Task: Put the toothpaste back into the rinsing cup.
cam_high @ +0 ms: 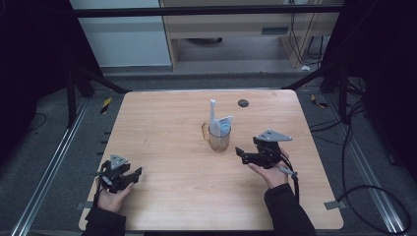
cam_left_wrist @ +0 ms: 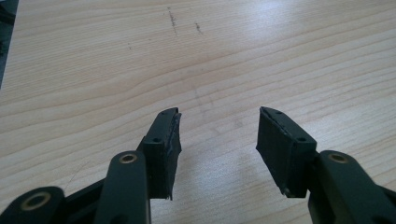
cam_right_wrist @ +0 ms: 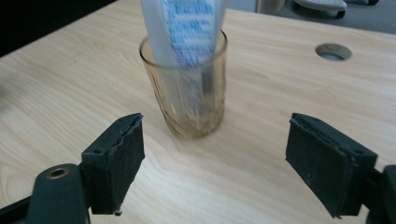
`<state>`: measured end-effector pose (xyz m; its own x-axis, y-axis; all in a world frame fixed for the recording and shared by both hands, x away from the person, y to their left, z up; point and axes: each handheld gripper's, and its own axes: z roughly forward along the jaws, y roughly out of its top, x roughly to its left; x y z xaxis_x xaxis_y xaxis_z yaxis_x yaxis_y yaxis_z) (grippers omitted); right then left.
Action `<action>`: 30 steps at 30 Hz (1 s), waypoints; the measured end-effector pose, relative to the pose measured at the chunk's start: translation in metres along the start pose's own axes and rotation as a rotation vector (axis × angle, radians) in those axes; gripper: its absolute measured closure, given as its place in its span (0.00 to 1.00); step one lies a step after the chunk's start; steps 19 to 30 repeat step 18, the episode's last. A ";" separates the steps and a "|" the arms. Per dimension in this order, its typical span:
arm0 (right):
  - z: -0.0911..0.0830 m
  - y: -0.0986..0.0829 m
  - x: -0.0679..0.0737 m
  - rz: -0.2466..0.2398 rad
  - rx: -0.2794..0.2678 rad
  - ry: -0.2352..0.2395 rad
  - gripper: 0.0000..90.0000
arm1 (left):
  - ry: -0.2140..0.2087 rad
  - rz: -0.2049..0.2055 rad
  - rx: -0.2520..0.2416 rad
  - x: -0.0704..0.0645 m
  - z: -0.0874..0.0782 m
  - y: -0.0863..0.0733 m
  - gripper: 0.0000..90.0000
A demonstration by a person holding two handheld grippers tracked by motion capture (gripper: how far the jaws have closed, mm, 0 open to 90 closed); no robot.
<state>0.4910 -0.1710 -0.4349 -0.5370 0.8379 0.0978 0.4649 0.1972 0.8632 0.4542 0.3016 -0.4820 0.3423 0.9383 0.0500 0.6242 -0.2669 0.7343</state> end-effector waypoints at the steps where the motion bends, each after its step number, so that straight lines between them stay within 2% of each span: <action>1: -0.003 -0.004 -0.003 -0.008 0.002 -0.010 0.20 | 0.000 0.000 0.000 0.000 0.000 0.000 0.53; 4: -0.010 -0.011 -0.008 0.001 0.014 -0.022 0.19 | -0.003 0.002 0.003 0.000 0.000 0.000 0.53; 5: -0.015 -0.019 -0.014 0.012 0.022 -0.039 0.19 | -0.006 0.003 0.004 0.000 0.001 0.000 0.52; 9: -0.023 -0.029 -0.025 0.040 0.034 -0.054 0.18 | -0.008 0.006 0.006 -0.001 0.000 0.000 0.51; 10: -0.028 -0.035 -0.030 0.049 0.041 -0.072 0.17 | -0.008 0.003 0.008 0.000 0.000 0.000 0.50; 13: -0.035 -0.045 -0.036 0.066 0.053 -0.086 0.16 | -0.011 -0.004 0.009 0.001 0.001 -0.001 0.48; 17: -0.041 -0.060 -0.042 0.065 0.093 -0.106 0.15 | -0.010 0.002 0.011 0.000 0.002 -0.001 0.44; 30: -0.041 -0.060 -0.042 0.065 0.093 -0.106 0.15 | -0.010 0.002 0.011 0.000 0.002 -0.001 0.44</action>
